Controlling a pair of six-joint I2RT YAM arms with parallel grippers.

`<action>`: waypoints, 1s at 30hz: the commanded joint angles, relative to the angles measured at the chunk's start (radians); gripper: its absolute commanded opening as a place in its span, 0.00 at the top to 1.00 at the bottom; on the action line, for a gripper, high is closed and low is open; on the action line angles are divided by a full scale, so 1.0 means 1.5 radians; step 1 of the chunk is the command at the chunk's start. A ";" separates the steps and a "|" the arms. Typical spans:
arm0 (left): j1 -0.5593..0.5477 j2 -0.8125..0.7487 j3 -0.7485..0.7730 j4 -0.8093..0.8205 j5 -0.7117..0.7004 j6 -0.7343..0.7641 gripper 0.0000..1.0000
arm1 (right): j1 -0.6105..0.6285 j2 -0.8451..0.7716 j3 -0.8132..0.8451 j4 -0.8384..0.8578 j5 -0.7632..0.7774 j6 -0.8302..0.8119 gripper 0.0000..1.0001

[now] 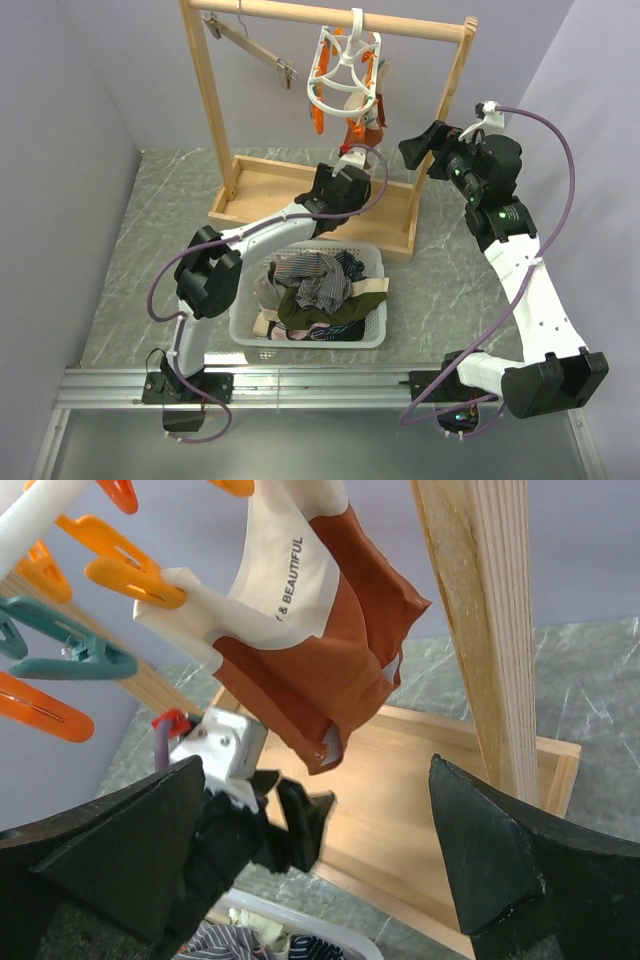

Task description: Remove the underwear clipped to the hanger

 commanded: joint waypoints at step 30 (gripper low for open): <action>-0.069 -0.235 -0.208 0.074 0.033 -0.056 0.27 | -0.004 0.031 0.036 0.030 -0.041 0.006 0.00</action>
